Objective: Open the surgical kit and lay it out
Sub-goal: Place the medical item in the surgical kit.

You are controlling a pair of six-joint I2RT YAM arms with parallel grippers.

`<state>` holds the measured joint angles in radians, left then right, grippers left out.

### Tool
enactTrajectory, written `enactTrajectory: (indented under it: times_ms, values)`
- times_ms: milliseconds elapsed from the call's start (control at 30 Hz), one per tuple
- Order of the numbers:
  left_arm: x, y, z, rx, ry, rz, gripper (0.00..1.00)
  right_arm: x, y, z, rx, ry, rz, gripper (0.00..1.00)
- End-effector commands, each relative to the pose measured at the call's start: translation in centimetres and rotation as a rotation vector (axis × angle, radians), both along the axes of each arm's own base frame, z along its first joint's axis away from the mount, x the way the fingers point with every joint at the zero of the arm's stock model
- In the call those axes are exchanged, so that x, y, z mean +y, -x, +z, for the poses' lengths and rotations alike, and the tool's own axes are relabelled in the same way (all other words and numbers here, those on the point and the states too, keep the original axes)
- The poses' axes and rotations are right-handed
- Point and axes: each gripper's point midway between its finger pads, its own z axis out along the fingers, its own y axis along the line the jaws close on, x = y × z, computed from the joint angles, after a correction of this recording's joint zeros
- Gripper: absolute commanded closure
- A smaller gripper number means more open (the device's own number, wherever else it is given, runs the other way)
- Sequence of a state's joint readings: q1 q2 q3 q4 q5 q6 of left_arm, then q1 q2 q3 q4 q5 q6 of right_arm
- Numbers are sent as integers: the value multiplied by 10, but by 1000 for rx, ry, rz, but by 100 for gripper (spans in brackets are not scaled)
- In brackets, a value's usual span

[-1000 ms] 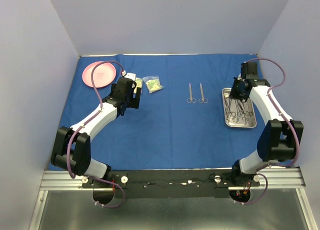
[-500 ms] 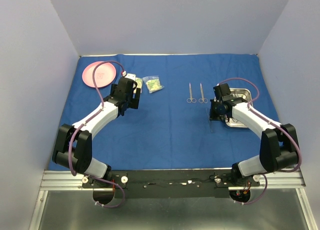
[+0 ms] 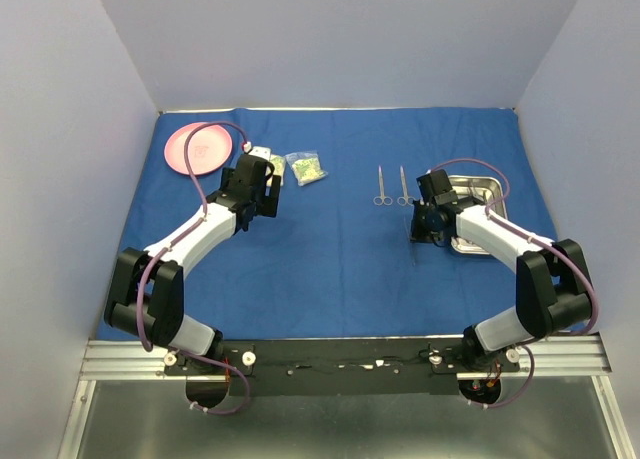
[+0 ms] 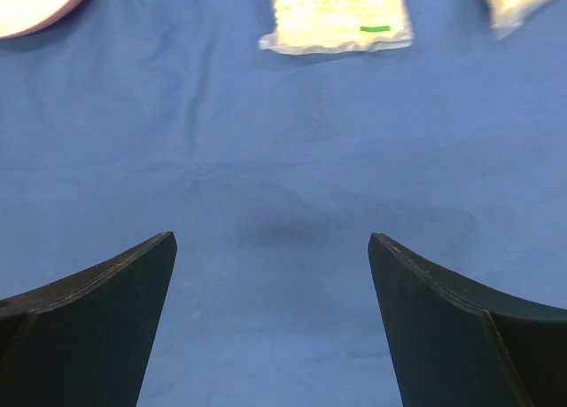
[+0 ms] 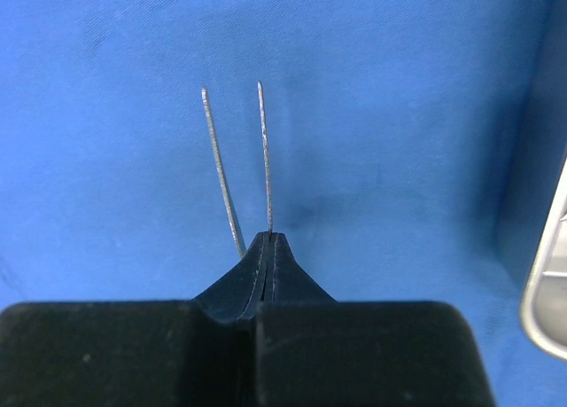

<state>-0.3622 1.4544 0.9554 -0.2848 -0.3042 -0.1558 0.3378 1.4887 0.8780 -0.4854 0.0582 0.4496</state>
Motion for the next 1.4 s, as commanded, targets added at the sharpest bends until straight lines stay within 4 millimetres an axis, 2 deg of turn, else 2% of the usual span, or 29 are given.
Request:
enactTrajectory:
  times_ms: [0, 33, 100, 133, 200, 233, 333, 367, 400, 433, 467, 500, 533, 600, 667, 767, 833, 933, 967, 1133, 1300, 1333, 1367]
  values:
    - [-45, 10, 26, -44, 277, -55, 1, 16, -13, 23, -71, -67, -30, 99]
    - [-54, 10, 38, -79, 325, -73, 1, 16, -14, 28, -89, -77, -32, 99]
    - [-75, 16, 46, -86, 411, -104, 1, 20, -17, 36, -115, -107, -41, 99]
    - [-97, 22, 55, -95, 465, -163, 1, 22, -17, 39, -122, -119, -40, 99]
    - [-121, 30, 60, -89, 528, -213, 1, 29, -19, 48, -145, -161, -38, 99]
    - [-145, 39, 64, -73, 589, -260, 1, 34, -18, 51, -146, -191, -31, 99]
    - [-181, 49, 68, -43, 695, -315, 1, 48, -20, 66, -187, -286, -12, 99]
    - [-199, 61, 69, -16, 736, -369, 1, 59, -23, 77, -222, -346, 21, 99]
    - [-207, 64, 71, -8, 762, -389, 1, 65, -23, 89, -253, -393, 31, 99]
    - [-218, 65, 74, -16, 792, -417, 2, 69, -22, 93, -263, -426, 40, 99]
    - [-232, 77, 75, 17, 834, -459, 2, 79, -22, 104, -295, -490, 81, 99]
    - [-238, 80, 77, 19, 857, -479, 3, 85, -21, 115, -316, -532, 95, 99]
    - [-247, 82, 82, 9, 892, -510, 3, 89, -16, 117, -318, -563, 112, 99]
    - [-260, 95, 84, 35, 936, -556, 4, 101, -15, 137, -367, -666, 153, 99]
    - [-267, 98, 88, 28, 965, -587, 4, 112, -11, 157, -422, -755, 211, 99]
    - [-276, 107, 101, 16, 1049, -634, 5, 121, -4, 177, -458, -844, 252, 99]
    - [-280, 110, 117, -14, 1118, -666, 6, 123, -2, 184, -468, -880, 254, 99]
    - [-286, 115, 121, 5, 1144, -694, 7, 126, 3, 193, -472, -938, 272, 99]
    - [-287, 115, 124, -1, 1149, -699, 8, 129, 5, 201, -492, -967, 295, 99]
    - [-290, 118, 133, -13, 1208, -712, 13, 130, 7, 207, -495, -1016, 292, 99]
    - [-292, 122, 132, 24, 1251, -713, 21, 129, 6, 211, -498, -1064, 287, 99]
    - [-293, 122, 136, 11, 1268, -723, 24, 130, 7, 209, -491, -1066, 286, 99]
    - [-293, 123, 133, 17, 1276, -720, 31, 131, 7, 209, -491, -1071, 288, 99]
